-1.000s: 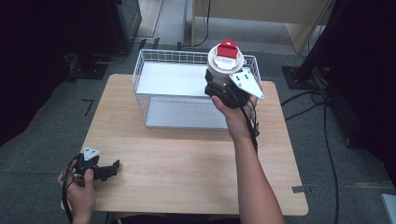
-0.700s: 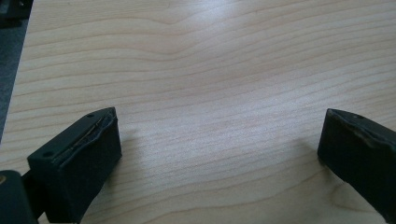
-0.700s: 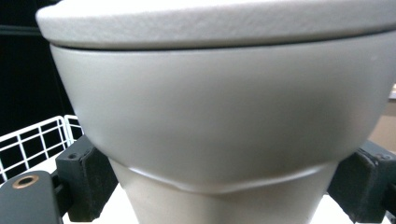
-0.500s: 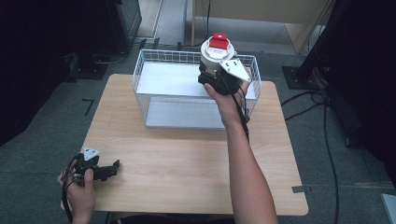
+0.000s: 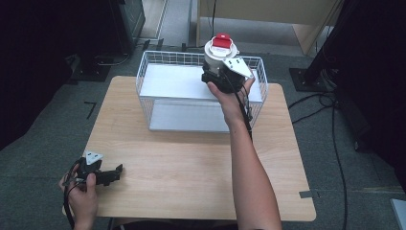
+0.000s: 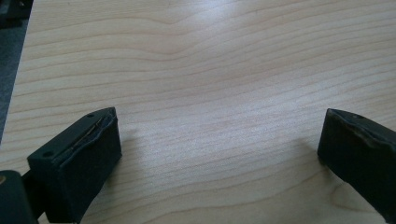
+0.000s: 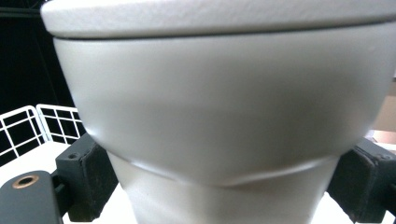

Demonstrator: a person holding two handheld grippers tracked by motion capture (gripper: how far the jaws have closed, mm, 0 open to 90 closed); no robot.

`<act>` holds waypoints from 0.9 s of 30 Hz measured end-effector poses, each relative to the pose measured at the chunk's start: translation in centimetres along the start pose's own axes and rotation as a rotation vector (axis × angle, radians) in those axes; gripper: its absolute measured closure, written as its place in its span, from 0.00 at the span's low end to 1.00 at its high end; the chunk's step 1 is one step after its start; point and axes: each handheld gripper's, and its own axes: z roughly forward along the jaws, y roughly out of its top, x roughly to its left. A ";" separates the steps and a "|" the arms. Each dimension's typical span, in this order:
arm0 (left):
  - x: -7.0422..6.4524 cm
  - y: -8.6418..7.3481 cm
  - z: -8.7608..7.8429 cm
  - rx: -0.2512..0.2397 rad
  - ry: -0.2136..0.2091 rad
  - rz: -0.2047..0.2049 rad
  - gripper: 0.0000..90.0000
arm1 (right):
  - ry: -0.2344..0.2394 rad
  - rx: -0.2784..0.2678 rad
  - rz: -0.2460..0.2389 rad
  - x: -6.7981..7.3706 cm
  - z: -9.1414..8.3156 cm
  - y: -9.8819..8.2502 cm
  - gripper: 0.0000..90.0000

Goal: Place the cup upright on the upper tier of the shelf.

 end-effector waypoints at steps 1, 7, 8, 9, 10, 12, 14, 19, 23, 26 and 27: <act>0.0 0.0 0.0 0.000 0.000 0.000 0.00 | -0.001 0.001 0.002 0.0 0.1 0.0 0.11; 0.0 0.0 0.0 0.000 0.000 0.000 0.00 | -0.004 0.001 0.028 -0.3 0.4 0.0 0.11; 0.0 0.0 0.0 0.000 0.000 0.000 0.00 | -0.003 0.001 0.026 -0.3 0.5 0.0 0.11; 0.0 0.0 0.0 0.000 0.000 0.000 0.00 | -0.002 0.001 0.027 -0.3 0.5 0.0 0.11; 0.0 0.0 0.0 0.000 0.000 -0.001 0.00 | -0.002 0.001 0.027 -0.3 0.5 0.0 0.11; 0.0 0.0 0.0 0.000 0.000 0.000 0.00 | -0.004 -0.003 0.028 -0.4 0.5 0.0 0.11; 0.0 0.0 0.0 0.000 0.000 0.000 0.00 | 0.001 -0.005 0.030 -0.4 0.6 0.0 0.10; 0.0 0.0 0.0 -0.001 0.001 0.000 0.00 | 0.026 0.000 0.027 -0.6 0.5 0.0 0.09; 0.0 0.0 0.0 0.000 0.000 0.000 0.00 | 0.043 -0.002 0.033 -0.8 0.4 0.0 0.01; 0.0 0.0 0.0 0.000 0.000 -0.001 0.00 | 0.059 -0.005 0.015 -0.6 0.2 0.2 0.00; 0.0 0.0 0.0 0.000 0.000 -0.001 0.00 | 0.058 -0.001 0.013 -0.6 0.1 0.2 0.00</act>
